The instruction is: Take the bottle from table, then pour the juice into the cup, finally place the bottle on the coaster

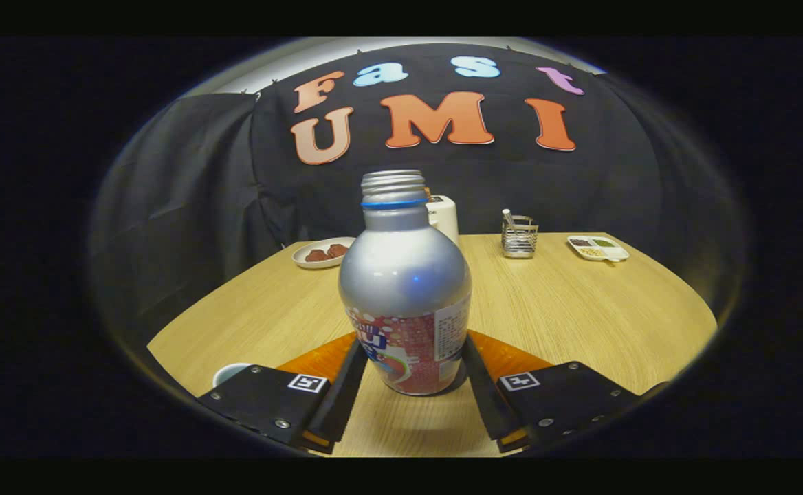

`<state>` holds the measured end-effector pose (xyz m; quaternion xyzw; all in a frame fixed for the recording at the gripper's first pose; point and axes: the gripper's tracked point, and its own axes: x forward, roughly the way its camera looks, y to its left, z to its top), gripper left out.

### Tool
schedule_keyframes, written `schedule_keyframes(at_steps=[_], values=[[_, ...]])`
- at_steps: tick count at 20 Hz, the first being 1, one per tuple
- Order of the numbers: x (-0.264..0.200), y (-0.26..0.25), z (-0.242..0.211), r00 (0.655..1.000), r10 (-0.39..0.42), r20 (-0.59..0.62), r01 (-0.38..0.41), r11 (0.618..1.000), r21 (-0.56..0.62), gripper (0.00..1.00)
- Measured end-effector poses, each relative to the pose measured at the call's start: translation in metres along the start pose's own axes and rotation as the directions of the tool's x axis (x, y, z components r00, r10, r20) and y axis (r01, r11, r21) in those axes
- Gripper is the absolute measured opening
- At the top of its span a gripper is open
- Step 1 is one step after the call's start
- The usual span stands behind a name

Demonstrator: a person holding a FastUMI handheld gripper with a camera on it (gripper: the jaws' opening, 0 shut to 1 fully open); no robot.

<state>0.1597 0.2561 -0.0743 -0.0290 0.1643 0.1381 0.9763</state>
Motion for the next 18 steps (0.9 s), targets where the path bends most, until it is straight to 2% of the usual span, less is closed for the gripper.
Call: schedule_keyframes(at_steps=[9,18], values=[[0.028,-0.003,-0.015,1.0,-0.002,0.003,0.002,1.0,-0.008,0.76],[0.031,-0.002,-0.022,1.0,-0.003,0.0,0.003,0.999,-0.035,0.77]])
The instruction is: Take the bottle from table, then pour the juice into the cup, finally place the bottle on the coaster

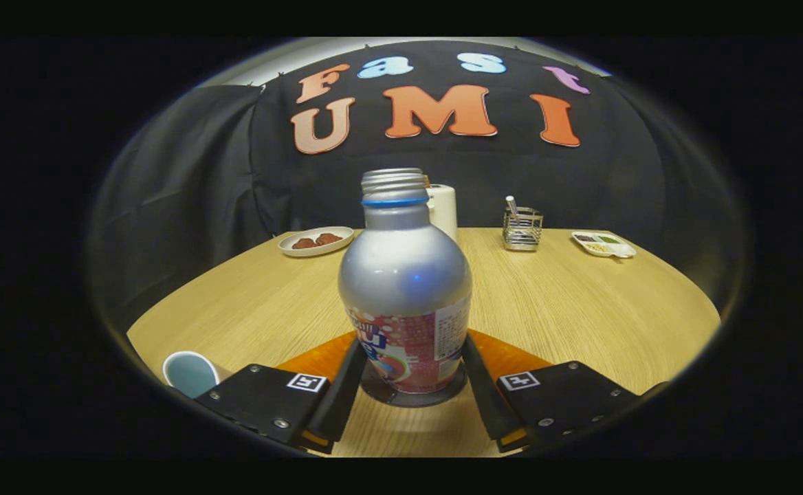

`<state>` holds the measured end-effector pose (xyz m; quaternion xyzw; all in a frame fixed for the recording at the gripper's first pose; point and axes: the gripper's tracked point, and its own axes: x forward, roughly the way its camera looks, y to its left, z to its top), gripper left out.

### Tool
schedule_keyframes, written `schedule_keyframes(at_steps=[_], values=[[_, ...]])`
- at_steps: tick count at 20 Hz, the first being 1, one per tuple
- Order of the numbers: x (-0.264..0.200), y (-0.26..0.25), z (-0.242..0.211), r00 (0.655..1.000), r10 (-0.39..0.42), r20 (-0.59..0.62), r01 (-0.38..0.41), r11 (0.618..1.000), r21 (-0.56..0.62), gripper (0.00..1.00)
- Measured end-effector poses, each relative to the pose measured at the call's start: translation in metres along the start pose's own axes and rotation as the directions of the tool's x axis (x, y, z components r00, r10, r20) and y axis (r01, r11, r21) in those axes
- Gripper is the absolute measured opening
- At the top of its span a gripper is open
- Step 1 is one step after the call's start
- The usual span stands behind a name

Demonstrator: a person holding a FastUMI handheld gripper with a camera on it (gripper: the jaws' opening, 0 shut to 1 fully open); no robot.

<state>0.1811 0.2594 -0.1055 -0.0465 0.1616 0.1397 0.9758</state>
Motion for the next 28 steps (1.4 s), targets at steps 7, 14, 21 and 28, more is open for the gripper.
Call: schedule_keyframes(at_steps=[7,14,21,28], values=[[-0.003,-0.002,-0.004,1.0,-0.02,-0.009,0.02,1.0,0.023,0.8],[-0.01,-0.001,-0.005,0.999,-0.047,-0.005,0.047,0.999,0.015,0.98],[-0.037,0.006,0.01,0.999,-0.031,0.023,0.031,1.0,-0.001,0.98],[-0.077,0.012,0.044,0.995,-0.039,0.088,0.043,0.999,-0.033,0.98]])
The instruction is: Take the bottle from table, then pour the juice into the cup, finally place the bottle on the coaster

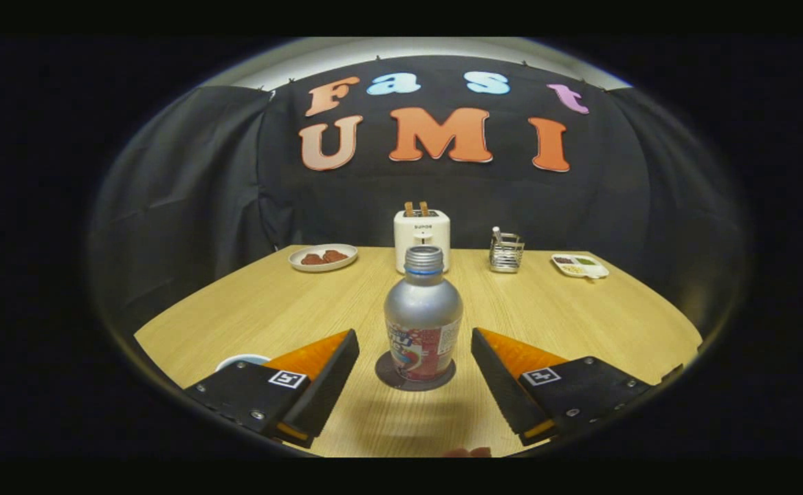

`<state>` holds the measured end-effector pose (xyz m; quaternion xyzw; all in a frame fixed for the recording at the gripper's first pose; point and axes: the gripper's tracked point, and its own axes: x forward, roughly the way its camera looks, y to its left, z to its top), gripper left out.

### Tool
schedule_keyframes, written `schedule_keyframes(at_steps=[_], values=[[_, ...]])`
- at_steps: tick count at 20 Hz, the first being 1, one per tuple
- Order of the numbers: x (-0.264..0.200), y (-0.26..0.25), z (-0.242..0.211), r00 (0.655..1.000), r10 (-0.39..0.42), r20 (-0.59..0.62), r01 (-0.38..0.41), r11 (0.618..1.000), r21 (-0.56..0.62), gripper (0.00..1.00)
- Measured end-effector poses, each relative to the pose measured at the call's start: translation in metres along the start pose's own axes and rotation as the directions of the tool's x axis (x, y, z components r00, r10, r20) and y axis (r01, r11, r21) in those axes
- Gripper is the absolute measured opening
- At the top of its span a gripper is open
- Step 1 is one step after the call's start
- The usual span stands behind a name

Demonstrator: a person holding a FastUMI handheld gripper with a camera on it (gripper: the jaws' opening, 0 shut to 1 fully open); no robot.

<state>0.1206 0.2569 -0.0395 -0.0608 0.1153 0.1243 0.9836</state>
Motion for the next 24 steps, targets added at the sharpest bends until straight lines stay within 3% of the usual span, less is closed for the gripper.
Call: schedule_keyframes(at_steps=[10,24], values=[[-0.063,0.012,0.031,0.999,-0.016,0.051,0.018,0.999,-0.037,0.98],[-0.086,0.028,0.044,0.994,0.012,0.108,-0.007,0.999,-0.049,0.98]])
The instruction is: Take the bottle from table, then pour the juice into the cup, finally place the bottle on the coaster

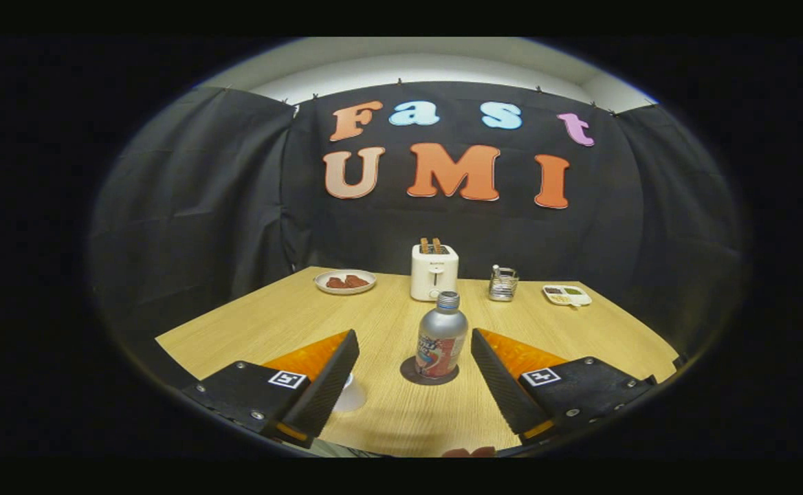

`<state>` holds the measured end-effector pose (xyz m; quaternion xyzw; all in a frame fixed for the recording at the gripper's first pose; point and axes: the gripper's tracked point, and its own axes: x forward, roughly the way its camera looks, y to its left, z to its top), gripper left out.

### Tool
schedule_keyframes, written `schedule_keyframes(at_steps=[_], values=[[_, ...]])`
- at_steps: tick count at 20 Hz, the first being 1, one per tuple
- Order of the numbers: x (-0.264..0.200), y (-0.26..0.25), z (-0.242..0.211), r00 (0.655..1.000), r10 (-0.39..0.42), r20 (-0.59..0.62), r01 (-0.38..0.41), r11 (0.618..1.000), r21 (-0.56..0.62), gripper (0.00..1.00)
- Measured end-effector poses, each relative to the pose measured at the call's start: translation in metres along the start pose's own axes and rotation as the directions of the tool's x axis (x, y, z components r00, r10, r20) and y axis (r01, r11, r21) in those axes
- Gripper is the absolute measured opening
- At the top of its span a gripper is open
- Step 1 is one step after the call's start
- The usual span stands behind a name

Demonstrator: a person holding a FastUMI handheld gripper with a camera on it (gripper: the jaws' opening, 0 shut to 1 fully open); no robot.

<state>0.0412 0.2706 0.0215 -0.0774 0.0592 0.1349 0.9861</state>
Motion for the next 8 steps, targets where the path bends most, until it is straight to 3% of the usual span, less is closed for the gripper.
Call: schedule_keyframes(at_steps=[8], values=[[-0.0065,0.0,0.0015,1.0,-0.012,0.012,0.012,0.999,-0.048,0.98]])
